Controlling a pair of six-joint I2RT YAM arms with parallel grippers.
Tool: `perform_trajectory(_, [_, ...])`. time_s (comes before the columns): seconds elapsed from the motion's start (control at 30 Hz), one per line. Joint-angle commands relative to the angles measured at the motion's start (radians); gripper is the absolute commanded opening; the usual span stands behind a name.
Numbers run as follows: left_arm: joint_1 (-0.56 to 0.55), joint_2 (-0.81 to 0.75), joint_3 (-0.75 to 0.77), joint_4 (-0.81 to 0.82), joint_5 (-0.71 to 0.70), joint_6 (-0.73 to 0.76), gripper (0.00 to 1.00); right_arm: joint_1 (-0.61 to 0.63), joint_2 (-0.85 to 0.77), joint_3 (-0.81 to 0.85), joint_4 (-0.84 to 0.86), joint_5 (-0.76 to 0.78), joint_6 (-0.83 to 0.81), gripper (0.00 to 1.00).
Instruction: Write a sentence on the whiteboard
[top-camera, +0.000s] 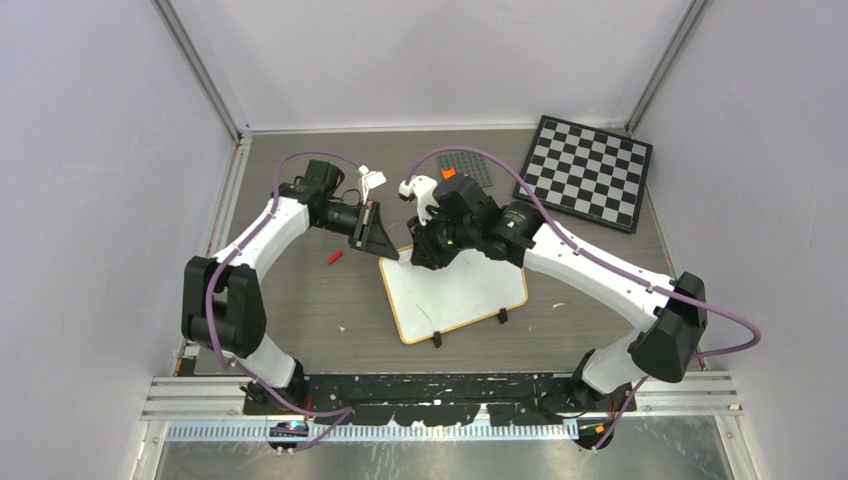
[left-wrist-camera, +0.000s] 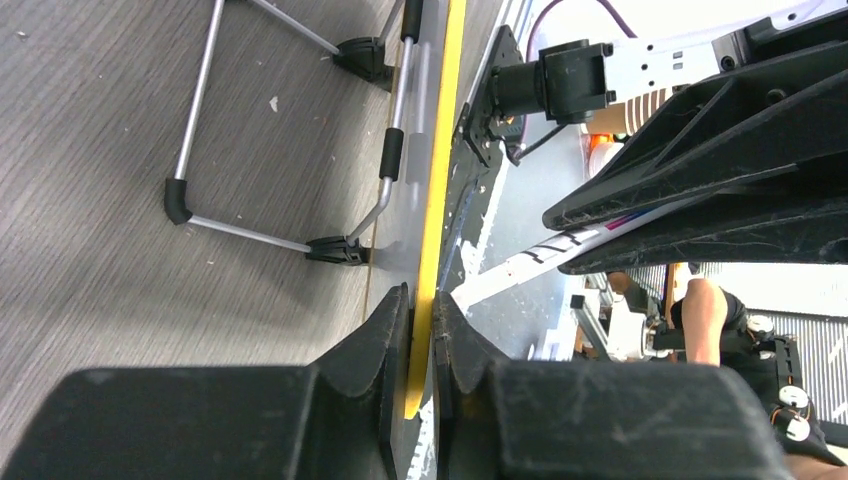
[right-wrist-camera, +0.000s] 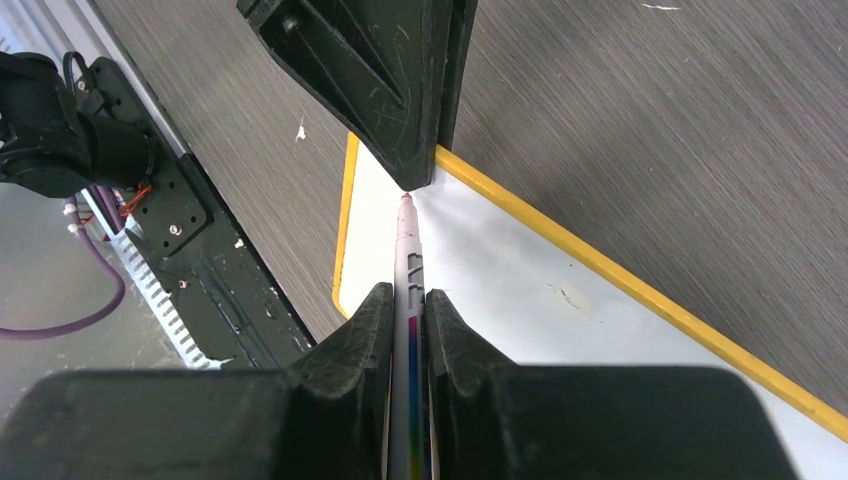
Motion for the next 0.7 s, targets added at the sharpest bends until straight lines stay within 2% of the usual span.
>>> perform_trajectory(0.0, [0.01,-0.019,-0.023,0.098,0.0,-0.104,0.0,0.007,-0.013,0.024,0.046,0.01,0.004,0.0])
perform_trajectory(0.27, [0.011,-0.138,-0.217,0.417,-0.166,-0.362,0.0,0.005,-0.079,0.028,-0.056,-0.072,-0.092,0.0])
perform_trajectory(0.37, [0.011,-0.151,-0.225,0.45,-0.217,-0.395,0.0,-0.006,-0.104,-0.003,-0.055,-0.044,-0.1,0.0])
perform_trajectory(0.6, [0.011,-0.134,-0.235,0.504,-0.232,-0.462,0.0,-0.016,-0.14,-0.04,-0.032,-0.027,-0.081,0.0])
perform_trajectory(0.67, [0.011,-0.129,-0.226,0.489,-0.218,-0.445,0.05,-0.016,-0.143,-0.052,-0.011,-0.027,-0.074,0.0])
